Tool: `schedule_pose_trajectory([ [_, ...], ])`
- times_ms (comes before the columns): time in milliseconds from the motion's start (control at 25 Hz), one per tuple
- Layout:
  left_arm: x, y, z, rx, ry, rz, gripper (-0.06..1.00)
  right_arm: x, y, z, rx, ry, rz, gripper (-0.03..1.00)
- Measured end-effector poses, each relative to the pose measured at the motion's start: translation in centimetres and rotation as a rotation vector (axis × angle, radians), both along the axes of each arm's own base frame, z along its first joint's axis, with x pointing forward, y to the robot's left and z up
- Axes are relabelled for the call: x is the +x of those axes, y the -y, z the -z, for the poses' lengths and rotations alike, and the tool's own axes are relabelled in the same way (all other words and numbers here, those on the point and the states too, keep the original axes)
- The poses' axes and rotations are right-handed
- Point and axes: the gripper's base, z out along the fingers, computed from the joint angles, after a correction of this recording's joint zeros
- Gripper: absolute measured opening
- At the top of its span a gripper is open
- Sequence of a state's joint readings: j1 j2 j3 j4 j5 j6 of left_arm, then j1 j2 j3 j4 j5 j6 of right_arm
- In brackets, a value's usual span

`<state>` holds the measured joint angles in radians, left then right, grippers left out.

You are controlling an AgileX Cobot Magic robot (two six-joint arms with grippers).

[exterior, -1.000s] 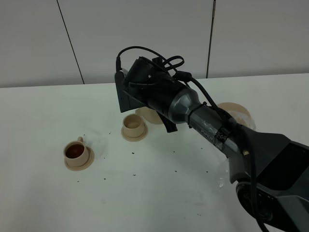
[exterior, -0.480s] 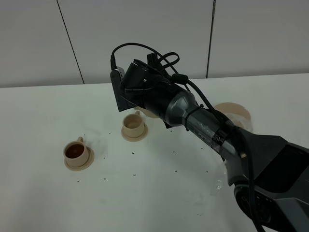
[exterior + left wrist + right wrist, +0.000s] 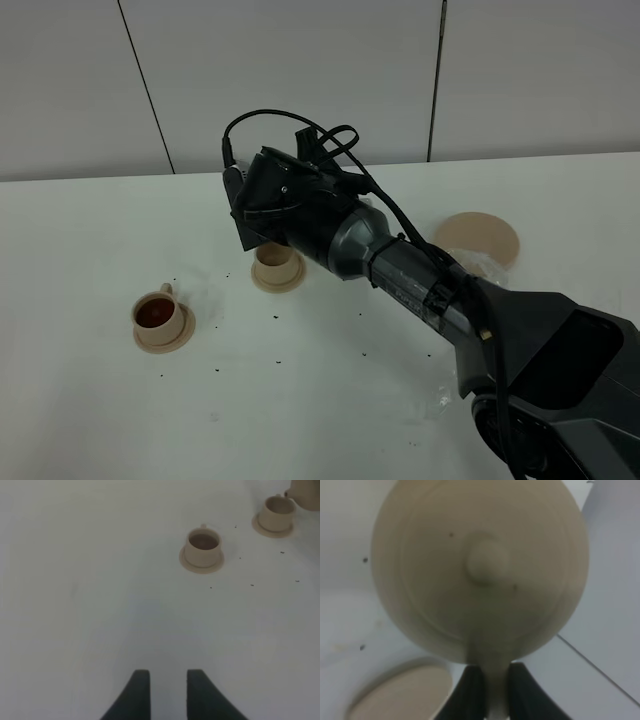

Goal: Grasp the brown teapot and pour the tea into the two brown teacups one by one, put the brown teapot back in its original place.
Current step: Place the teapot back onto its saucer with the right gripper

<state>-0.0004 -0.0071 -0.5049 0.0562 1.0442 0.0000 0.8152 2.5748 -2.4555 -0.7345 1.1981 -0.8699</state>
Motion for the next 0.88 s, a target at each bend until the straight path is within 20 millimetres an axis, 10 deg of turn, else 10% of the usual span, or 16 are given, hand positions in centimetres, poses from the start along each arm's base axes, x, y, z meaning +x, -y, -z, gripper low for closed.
schedule_pose_trajectory([
  [880, 0.00, 0.00, 0.00, 0.000, 0.000, 0.000, 0.25, -0.40, -0.49, -0.28, -0.007, 0.041, 0.010, 0.10],
])
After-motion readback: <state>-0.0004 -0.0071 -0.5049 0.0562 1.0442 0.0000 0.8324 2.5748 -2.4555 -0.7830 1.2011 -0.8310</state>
